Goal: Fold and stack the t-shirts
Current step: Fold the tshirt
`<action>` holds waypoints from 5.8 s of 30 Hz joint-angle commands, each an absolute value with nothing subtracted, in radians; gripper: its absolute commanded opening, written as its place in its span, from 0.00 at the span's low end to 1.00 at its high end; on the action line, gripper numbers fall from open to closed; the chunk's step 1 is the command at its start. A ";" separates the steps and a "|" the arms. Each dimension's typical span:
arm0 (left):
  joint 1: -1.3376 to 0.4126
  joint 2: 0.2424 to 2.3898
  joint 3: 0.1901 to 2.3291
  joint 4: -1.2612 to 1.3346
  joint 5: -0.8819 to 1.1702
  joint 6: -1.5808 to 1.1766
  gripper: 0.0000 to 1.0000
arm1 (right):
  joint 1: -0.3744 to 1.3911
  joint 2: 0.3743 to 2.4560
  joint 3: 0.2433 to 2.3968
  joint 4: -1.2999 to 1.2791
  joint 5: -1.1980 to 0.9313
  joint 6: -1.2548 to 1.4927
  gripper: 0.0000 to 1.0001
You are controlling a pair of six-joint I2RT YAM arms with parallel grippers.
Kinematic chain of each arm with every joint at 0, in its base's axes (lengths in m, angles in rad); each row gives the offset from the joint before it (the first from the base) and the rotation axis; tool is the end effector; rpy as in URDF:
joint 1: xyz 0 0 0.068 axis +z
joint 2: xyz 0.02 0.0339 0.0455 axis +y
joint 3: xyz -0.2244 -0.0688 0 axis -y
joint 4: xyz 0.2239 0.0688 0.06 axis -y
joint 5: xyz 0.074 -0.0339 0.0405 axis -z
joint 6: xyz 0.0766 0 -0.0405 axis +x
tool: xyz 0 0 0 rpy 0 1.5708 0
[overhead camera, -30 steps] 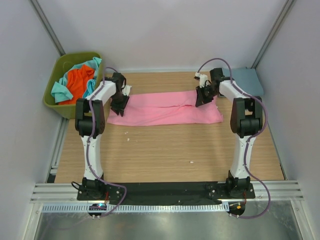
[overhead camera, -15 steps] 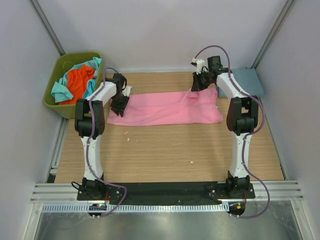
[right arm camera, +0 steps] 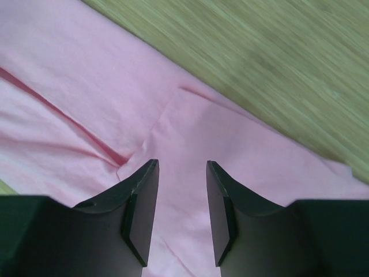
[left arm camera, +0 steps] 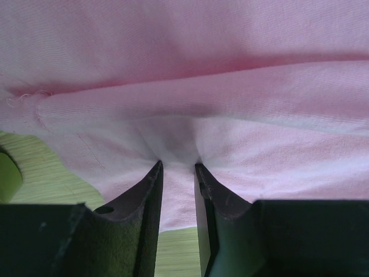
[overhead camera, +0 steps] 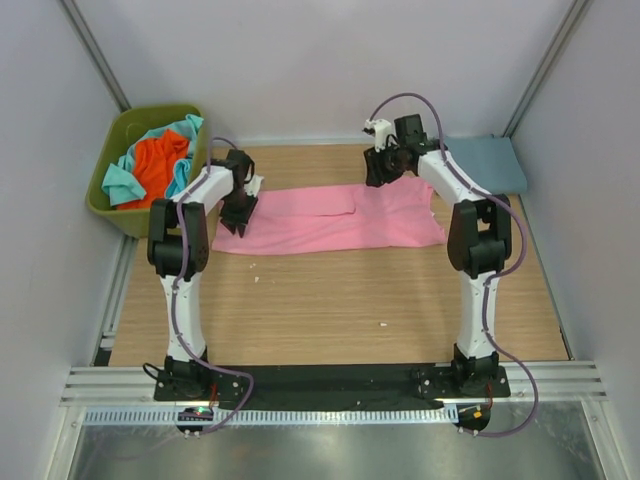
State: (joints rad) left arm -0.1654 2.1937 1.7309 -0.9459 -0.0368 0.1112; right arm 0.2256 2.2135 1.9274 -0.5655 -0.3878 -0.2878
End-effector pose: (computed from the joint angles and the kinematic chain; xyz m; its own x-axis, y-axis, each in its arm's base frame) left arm 0.3973 -0.0635 0.1009 -0.9498 0.2710 -0.1564 0.2657 0.9625 0.0540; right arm 0.4630 0.1360 0.1785 -0.5754 -0.4017 -0.7124 -0.6395 0.7640 0.0858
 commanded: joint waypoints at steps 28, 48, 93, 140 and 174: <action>-0.193 2.126 1.597 -0.940 -0.093 0.129 0.35 | 0.158 2.229 1.753 -0.448 -0.172 -0.189 0.45; -0.459 1.830 1.339 -0.916 -0.262 0.181 0.37 | 0.196 2.424 2.211 -0.379 -0.041 -0.147 0.55; -0.497 1.965 1.267 -1.066 -0.009 0.347 0.06 | 0.204 2.362 1.936 -0.460 -0.048 -0.143 0.57; -1.115 2.312 1.871 -1.262 0.265 0.242 0.02 | 0.368 2.681 2.534 -0.334 -0.114 -0.150 0.69; -1.183 2.364 2.141 -1.293 0.252 0.247 0.41 | 0.167 1.907 2.037 -0.390 -0.072 -0.057 0.77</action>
